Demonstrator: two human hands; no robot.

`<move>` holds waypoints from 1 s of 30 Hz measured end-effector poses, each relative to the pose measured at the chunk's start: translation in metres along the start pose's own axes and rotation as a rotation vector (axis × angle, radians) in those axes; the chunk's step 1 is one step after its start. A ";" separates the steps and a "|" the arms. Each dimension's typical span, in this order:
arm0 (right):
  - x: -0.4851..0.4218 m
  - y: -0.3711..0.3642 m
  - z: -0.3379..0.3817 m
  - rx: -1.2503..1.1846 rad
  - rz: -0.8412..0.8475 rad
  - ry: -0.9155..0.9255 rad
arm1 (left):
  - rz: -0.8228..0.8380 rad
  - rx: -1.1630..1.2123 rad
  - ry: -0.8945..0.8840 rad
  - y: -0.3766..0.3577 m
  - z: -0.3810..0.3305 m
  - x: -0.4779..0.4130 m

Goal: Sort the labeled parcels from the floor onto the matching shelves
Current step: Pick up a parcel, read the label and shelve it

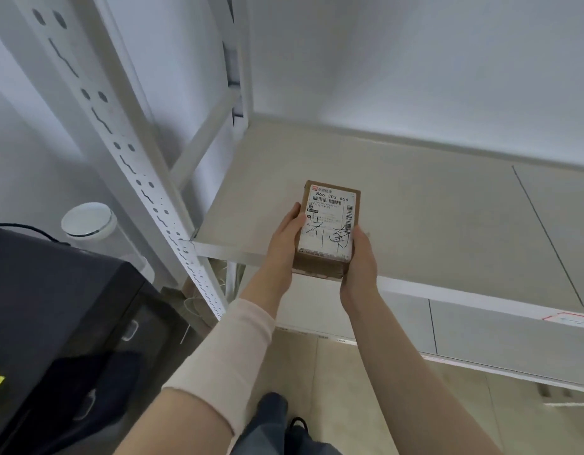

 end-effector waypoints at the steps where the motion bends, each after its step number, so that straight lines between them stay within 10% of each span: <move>1: -0.005 -0.001 0.001 -0.006 -0.011 -0.005 | 0.015 0.012 0.010 -0.002 -0.001 -0.006; 14: -0.048 -0.011 0.002 0.094 -0.061 -0.056 | 0.077 0.009 0.062 -0.007 -0.001 -0.054; 30: -0.030 0.011 0.015 0.667 0.235 0.275 | 0.264 -0.643 -0.249 0.019 -0.003 -0.042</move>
Point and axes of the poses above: each hand's wrist, its own x-axis away from the middle knuckle, its own y-axis out of the back of the hand, z = x × y, the point moved 8 cm from there along -x, towards the middle knuckle, and after that the axes turned 7 degrees about -x, right-handed, at the moved point
